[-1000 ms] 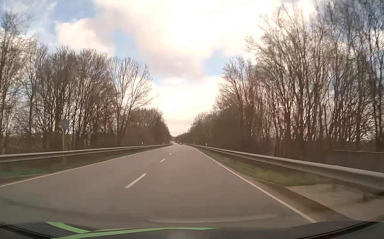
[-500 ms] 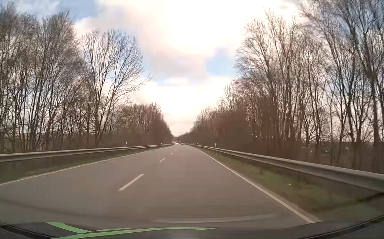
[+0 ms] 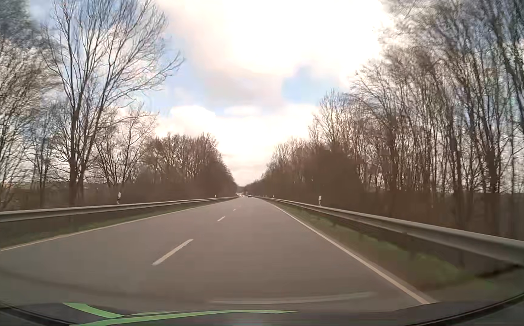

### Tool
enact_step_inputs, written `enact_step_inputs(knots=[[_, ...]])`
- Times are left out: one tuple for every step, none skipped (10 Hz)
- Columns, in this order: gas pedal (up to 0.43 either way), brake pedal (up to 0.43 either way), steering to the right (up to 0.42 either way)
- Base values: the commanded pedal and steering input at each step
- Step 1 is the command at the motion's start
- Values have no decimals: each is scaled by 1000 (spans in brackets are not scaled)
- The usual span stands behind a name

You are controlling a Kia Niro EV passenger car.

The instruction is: Follow the waypoints while adhering to traffic rules and regulations

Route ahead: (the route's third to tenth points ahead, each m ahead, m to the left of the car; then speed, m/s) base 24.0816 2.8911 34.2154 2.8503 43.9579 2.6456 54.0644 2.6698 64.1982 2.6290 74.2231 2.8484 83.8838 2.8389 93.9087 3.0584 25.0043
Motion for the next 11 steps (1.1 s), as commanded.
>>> enact_step_inputs(knots=[[220,0,-1],[220,0,-1],[220,0,-1],[220,0,-1],[220,0,-1],[220,0,-1],[220,0,-1],[220,0,-1],[220,0,0],[220,0,-1],[220,0,-1]])
